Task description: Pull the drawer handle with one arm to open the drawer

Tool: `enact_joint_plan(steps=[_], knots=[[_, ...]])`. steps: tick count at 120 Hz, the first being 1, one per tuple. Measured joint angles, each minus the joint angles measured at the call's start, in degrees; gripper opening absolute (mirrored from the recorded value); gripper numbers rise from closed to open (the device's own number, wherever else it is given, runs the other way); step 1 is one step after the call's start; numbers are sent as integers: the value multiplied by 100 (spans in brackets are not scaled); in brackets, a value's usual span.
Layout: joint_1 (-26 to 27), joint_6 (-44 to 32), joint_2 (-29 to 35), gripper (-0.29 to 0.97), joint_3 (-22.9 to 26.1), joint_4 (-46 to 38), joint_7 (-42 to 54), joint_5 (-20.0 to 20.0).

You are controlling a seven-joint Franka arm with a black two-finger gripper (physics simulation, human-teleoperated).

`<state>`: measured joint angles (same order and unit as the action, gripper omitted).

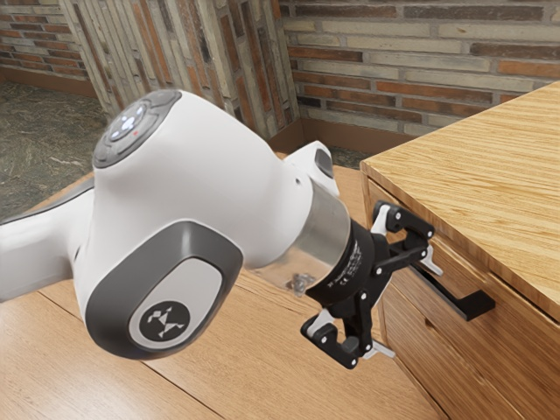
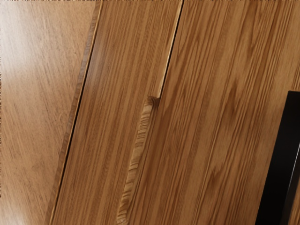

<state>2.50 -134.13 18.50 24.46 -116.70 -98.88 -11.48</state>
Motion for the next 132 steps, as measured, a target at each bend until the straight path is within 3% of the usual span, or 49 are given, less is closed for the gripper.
enact_joint_plan(steps=[50, 132], knots=[[73, -57, 187, 68, -2, -233, -59, -21], [347, -282, 1184, 68, -204, -1200, -101, -21]])
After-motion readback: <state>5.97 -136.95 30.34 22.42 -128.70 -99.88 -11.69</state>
